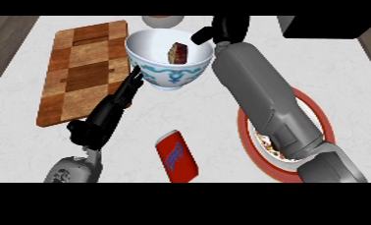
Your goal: Pick the cupcake from the plate and place it in the bowl
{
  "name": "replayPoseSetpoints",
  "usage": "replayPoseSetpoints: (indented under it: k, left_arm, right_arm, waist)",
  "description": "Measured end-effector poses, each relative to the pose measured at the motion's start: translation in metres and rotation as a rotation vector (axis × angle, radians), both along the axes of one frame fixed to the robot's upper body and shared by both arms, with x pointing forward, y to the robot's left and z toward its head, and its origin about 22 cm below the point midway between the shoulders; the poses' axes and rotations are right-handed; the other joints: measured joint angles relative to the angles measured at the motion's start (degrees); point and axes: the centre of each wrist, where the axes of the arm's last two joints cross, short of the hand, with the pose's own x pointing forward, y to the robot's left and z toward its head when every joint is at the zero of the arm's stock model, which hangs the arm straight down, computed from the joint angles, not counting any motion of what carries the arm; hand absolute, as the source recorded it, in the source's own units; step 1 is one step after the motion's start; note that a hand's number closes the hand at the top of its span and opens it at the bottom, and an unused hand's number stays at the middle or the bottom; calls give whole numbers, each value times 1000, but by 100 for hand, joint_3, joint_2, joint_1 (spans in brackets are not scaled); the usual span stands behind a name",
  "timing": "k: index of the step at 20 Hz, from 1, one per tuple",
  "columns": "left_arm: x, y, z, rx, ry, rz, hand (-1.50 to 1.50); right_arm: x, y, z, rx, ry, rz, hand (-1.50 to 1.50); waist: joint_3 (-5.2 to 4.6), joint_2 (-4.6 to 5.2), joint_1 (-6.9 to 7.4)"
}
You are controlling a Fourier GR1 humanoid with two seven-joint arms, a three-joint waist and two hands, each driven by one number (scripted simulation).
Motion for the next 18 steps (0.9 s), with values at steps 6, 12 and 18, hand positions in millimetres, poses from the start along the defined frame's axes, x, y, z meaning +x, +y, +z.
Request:
replayPoseSetpoints:
  k: [6,12,18]
  left_arm:
    - [-4,9,-5,-3,8,21,0]
    - [-9,17,-7,-5,23,44,0]
    - [-11,17,-5,-1,22,45,0]
  right_arm:
    - [-3,-26,3,168,-91,-94,-150]
    - [-25,-88,-12,264,-155,-185,-150]
    - [-77,-157,-27,324,-230,-232,-150]
  waist:
    - [1,-48,-117]
    - [2,-101,-276]
    - [2,-92,-302]
